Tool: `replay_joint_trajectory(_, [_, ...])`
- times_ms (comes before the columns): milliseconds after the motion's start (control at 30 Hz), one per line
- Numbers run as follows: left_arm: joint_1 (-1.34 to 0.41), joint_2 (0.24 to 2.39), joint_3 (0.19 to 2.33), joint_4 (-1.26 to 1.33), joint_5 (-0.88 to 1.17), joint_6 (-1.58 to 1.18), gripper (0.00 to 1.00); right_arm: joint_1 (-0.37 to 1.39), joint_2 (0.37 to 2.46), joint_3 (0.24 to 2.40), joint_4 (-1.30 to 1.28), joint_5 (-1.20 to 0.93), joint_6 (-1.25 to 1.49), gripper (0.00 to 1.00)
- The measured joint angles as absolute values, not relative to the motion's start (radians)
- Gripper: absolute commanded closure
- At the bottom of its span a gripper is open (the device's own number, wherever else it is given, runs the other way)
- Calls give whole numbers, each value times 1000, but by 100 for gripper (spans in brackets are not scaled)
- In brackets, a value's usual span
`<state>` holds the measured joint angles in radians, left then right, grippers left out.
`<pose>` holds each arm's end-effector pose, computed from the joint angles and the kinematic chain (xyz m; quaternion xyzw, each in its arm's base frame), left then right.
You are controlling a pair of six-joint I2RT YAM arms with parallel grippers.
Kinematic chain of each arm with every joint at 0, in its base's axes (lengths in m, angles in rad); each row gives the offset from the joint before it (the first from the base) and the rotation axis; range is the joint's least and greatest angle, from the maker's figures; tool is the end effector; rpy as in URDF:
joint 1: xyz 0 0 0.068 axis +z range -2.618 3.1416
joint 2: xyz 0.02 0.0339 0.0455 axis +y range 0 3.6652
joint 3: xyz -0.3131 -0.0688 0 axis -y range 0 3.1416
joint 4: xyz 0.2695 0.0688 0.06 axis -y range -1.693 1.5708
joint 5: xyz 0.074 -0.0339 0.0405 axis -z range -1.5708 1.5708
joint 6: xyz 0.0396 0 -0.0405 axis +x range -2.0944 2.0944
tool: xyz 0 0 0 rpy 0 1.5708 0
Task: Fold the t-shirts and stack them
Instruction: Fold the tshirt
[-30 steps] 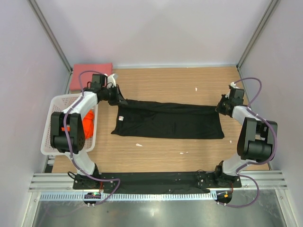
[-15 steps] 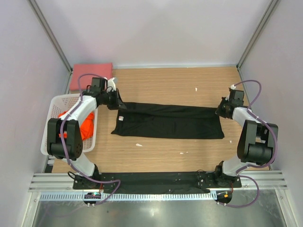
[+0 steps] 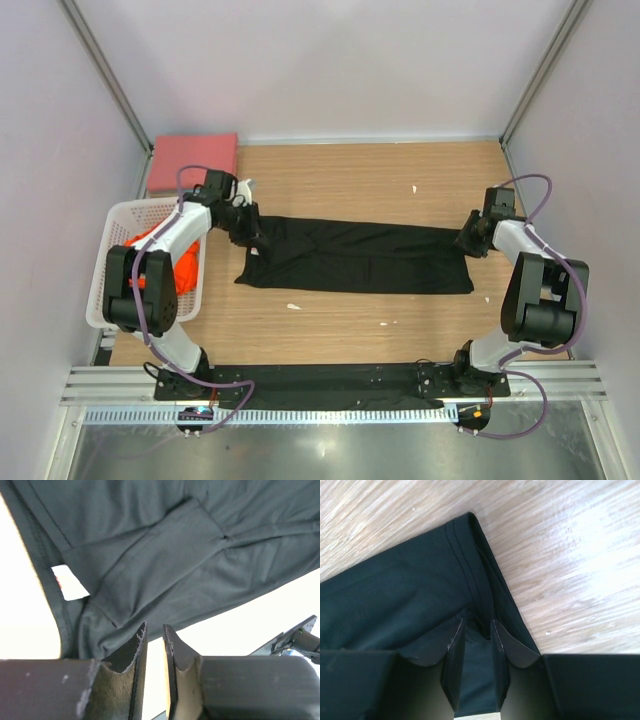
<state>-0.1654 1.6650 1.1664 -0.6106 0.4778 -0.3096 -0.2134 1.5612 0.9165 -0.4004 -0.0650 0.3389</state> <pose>0.3555 -0.0778 0.2513 -0.0141 0.9473 -0.2762 0.1618 0.3186 -0.0664 0.2144 0.2550 0.9309 0.0476 0.2572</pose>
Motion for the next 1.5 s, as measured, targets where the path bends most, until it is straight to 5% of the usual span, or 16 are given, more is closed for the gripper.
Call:
replay_joint_trajectory(733, [-220,1665,1192,-684,328,-375,77,-197,1596,888,-405,75,368,85])
replay_joint_trajectory(1167, [-220,1608,1190,-682,329,-405,66,-163,1512,954,-458,60,403,63])
replay_joint_trajectory(1500, [-207,1729,1204,-654,283,-412,61,201,1514,1002,-330,-157,416,61])
